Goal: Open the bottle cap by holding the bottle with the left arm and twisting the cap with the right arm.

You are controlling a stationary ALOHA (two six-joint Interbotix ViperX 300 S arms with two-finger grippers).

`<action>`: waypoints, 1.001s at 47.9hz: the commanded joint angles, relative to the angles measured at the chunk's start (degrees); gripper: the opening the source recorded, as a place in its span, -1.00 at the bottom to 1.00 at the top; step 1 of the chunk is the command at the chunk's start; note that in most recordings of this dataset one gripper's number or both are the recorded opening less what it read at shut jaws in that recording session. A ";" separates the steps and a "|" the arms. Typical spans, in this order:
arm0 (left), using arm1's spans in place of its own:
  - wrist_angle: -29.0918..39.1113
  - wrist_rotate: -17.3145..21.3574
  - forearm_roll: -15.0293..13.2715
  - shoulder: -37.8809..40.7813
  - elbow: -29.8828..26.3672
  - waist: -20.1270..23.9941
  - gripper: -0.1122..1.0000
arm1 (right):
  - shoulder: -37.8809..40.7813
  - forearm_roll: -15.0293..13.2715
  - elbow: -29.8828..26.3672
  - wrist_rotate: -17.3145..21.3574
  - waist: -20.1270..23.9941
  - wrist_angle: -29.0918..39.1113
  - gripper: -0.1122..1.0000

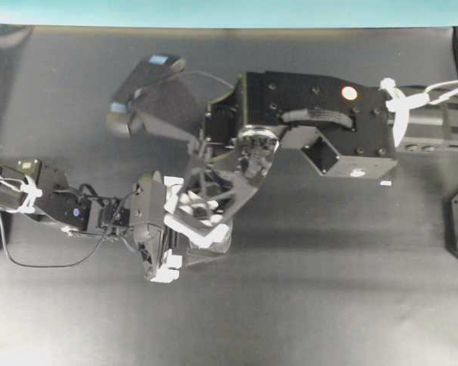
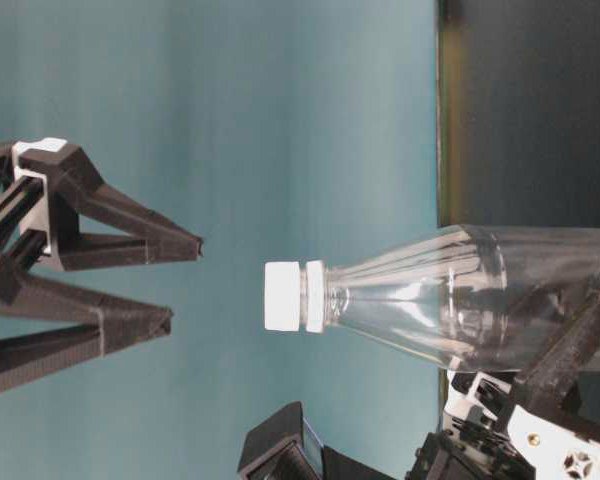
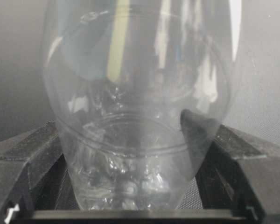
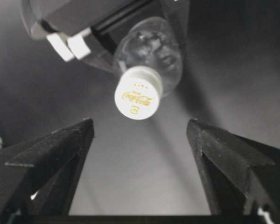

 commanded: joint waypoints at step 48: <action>0.70 -0.35 0.18 0.88 -0.26 -0.62 0.66 | 3.52 0.62 3.25 10.63 2.11 -4.04 0.41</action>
